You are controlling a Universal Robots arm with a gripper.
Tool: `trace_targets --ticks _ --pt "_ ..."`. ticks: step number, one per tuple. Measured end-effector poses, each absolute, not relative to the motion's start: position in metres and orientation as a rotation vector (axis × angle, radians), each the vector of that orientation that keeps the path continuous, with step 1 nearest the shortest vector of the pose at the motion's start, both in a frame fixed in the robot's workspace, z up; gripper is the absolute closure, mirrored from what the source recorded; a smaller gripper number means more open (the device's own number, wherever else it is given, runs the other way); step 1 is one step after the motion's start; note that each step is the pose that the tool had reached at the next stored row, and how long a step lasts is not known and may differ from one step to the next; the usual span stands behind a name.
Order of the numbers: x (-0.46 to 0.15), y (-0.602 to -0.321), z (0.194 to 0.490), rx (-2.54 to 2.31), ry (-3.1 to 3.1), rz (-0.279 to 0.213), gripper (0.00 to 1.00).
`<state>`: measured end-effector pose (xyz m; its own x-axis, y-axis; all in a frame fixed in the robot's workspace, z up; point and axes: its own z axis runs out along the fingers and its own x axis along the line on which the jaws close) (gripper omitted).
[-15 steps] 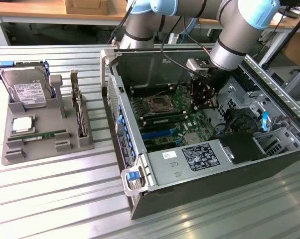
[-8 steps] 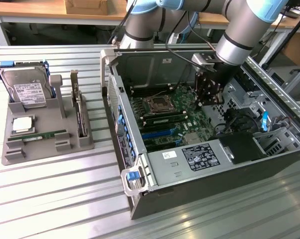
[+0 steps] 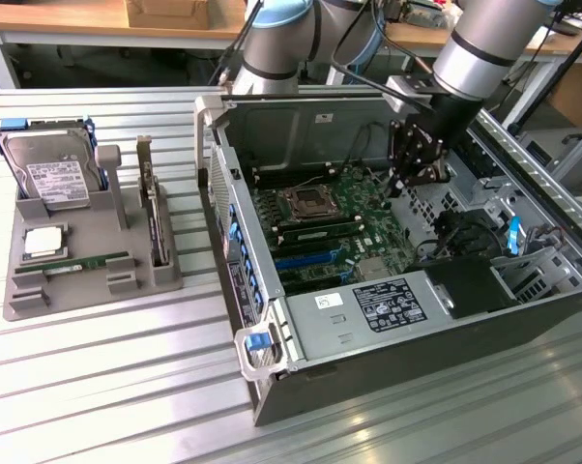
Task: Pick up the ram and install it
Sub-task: 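Press down the ram until it locks into place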
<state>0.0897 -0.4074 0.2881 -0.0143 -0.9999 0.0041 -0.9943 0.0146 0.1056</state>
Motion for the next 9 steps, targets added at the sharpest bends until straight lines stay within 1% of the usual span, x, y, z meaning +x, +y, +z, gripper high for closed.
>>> trace_targets --ticks 7,8,9 --pt "0.0997 -0.4074 0.2915 2.15 -2.181 -0.11 0.89" --pt "0.0997 -0.4074 0.2915 2.159 -2.19 -0.091 0.89" --pt "0.0997 -0.4074 0.2912 2.173 -2.204 -0.062 0.89"
